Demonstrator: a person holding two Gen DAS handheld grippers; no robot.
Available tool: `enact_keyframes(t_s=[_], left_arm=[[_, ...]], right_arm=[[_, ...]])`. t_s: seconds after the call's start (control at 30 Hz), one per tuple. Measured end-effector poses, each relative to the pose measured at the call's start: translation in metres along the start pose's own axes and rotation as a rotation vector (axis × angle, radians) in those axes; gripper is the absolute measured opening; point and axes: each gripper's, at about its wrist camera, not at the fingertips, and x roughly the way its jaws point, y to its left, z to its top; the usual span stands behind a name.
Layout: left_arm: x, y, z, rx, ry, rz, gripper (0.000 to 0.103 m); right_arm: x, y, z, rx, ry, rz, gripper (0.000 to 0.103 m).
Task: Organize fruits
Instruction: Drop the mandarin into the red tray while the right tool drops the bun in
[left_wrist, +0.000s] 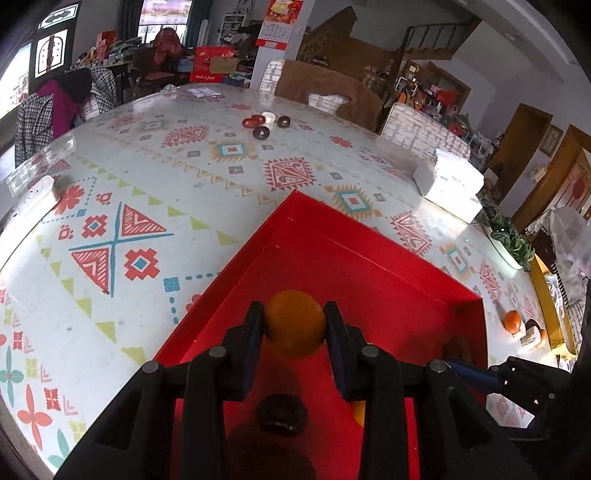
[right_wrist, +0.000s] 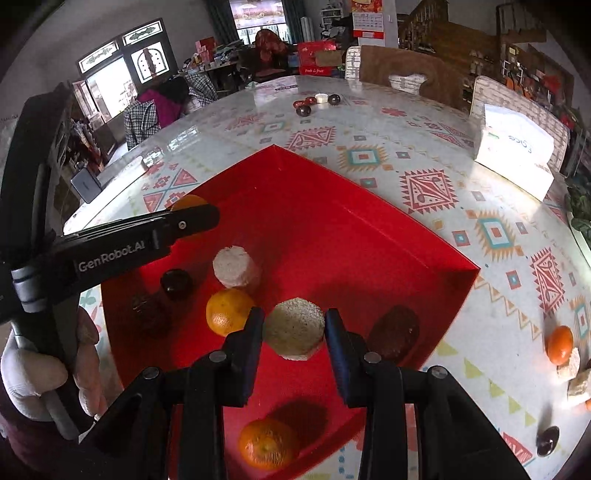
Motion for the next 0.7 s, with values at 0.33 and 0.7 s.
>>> enact_keyframes(t_s=[0.33,0.7], left_arm=[[-0.019,0.005,0.0,-0.045,-0.026,-0.013,0.052],[-0.107,-0.043,-0.018,-0.011,-0.195,-0.066,0.066]], right_arm=[[0.0,-0.001,0.003,0.031,-0.017,0.02,0.046],[-0.083,-0.024,-0.023,0.09,-0.191,-0.039,0.073]])
